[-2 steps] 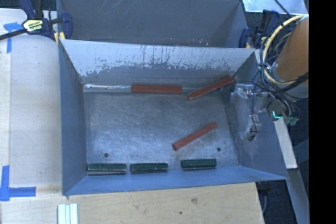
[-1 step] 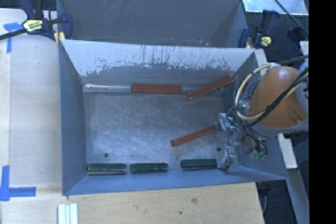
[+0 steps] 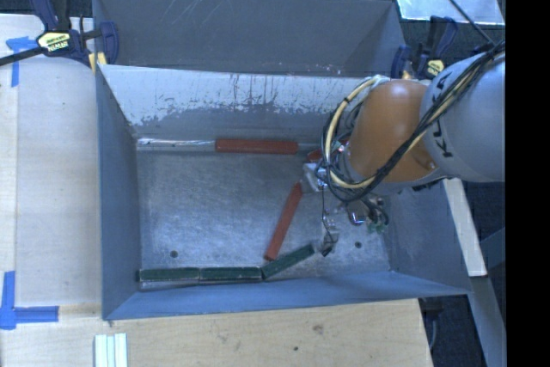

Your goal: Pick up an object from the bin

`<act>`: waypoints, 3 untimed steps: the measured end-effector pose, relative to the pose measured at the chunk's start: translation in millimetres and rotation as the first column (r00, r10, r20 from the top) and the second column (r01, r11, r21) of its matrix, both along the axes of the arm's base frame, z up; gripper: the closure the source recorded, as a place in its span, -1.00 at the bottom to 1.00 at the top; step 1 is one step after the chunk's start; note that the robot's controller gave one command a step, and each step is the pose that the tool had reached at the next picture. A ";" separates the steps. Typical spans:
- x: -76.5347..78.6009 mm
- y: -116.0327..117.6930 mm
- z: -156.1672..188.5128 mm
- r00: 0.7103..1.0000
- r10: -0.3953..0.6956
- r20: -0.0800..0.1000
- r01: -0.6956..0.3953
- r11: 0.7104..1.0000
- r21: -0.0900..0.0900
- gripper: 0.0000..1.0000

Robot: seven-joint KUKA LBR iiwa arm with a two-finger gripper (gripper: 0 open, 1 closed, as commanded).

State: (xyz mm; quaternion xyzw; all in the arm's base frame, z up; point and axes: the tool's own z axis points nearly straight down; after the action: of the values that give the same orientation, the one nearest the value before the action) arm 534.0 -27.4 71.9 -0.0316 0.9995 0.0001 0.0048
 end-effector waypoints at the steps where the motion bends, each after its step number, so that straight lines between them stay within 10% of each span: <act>1: 8.2 50.5 1.9 0.978 0.207 0.000 -0.207 0.978 -0.001 -1.00; 2: -14.8 98.9 11.4 0.924 0.383 -0.007 -0.383 0.924 -0.001 -1.00; 3: -17.6 158.2 52.0 0.938 0.346 -0.001 -0.346 0.938 0.002 -1.00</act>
Offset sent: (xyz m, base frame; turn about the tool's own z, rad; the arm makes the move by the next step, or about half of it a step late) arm 0.0063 0.0498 0.0008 -0.2076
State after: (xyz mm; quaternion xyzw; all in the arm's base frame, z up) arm 516.4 130.8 123.9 -0.2067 0.9784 0.0018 0.0039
